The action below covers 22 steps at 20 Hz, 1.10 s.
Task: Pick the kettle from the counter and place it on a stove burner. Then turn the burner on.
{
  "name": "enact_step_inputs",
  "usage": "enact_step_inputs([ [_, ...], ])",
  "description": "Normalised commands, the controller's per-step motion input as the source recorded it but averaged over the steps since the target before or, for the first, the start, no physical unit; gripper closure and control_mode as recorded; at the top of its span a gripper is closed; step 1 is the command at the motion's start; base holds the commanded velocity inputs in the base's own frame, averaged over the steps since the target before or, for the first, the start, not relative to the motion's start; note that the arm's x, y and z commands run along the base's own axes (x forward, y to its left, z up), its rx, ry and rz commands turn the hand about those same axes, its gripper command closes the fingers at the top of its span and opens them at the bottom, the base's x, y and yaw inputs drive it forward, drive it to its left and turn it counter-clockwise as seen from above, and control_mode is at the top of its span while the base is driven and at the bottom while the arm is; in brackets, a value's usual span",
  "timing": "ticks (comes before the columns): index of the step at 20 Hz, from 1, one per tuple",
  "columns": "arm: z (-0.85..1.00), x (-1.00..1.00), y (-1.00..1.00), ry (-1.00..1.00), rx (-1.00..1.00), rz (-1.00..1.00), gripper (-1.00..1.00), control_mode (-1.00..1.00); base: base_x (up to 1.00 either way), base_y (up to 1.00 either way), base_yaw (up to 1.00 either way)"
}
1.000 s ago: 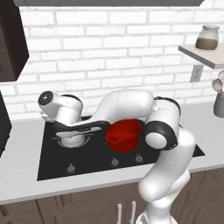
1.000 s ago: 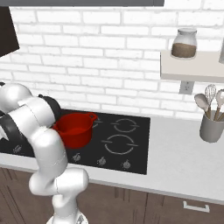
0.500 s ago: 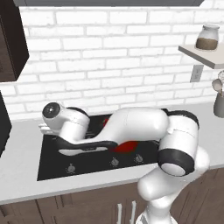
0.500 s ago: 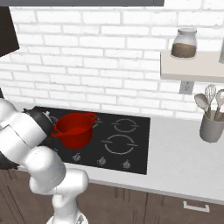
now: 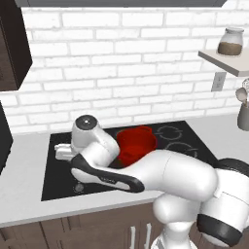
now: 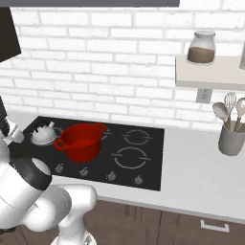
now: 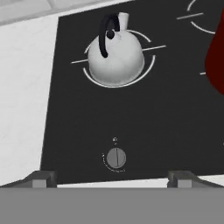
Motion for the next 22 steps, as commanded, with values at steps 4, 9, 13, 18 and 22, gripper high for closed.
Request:
enact_step_inputs([
  [4, -0.01, -0.23, -0.53, 0.26, 0.1, 0.04, -1.0, -1.0, 0.0, 0.0, 0.0],
  [9, -0.05, -0.05, -0.23, 0.34, 0.01, 0.0, -1.0, -1.0, 0.0, 0.0, 0.0],
  [13, -0.12, 0.0, 0.0, 0.33, 0.0, 0.0, -1.0, -1.0, 0.0, 0.0, 0.0],
  [18, -0.09, 0.0, 0.23, 0.29, -0.01, 0.0, -1.0, -1.0, 0.0, 0.0, 0.0],
  [22, -0.07, 0.0, 0.23, 0.18, -0.07, 0.0, -1.0, -1.0, 0.0, 0.0, 0.0],
])
